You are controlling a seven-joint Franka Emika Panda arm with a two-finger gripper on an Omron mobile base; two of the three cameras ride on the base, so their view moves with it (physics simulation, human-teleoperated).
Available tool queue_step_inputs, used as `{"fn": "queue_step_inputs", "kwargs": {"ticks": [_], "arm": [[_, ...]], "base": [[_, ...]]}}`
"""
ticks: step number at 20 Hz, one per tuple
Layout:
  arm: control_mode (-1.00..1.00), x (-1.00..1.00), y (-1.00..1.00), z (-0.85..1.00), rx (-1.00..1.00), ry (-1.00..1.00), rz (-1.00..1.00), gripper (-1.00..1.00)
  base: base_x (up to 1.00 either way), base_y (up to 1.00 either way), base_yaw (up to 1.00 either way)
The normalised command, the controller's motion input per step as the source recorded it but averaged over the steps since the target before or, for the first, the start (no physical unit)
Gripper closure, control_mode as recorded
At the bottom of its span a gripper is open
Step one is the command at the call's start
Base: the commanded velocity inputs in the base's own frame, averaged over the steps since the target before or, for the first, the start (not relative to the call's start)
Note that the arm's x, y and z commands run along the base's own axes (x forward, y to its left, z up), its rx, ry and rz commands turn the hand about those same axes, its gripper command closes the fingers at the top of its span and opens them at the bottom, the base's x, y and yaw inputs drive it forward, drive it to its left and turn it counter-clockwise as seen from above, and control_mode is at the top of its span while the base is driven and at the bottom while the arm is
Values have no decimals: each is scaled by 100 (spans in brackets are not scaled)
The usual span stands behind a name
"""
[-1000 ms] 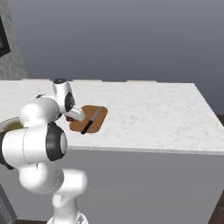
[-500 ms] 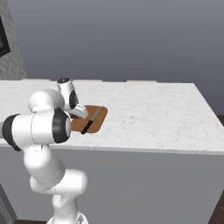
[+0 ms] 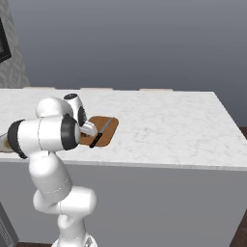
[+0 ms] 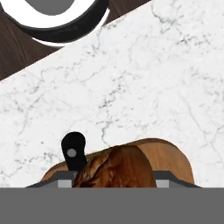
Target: Pick up the knife from the drawer and place it on the cutting board. Then place the meat from the plate to the cutting board.
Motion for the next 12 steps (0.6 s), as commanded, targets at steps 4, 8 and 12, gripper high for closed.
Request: {"fn": "queue_step_inputs", "kwargs": {"ticks": [4, 8, 12], "arm": [[-100, 12, 0, -14, 0, -11, 0, 100], [-100, 32, 0, -3, 0, -15, 0, 100], [-100, 39, 1, -3, 0, -10, 0, 100]], "base": [[0, 0, 0], [0, 0, 0], [0, 0, 0]]}}
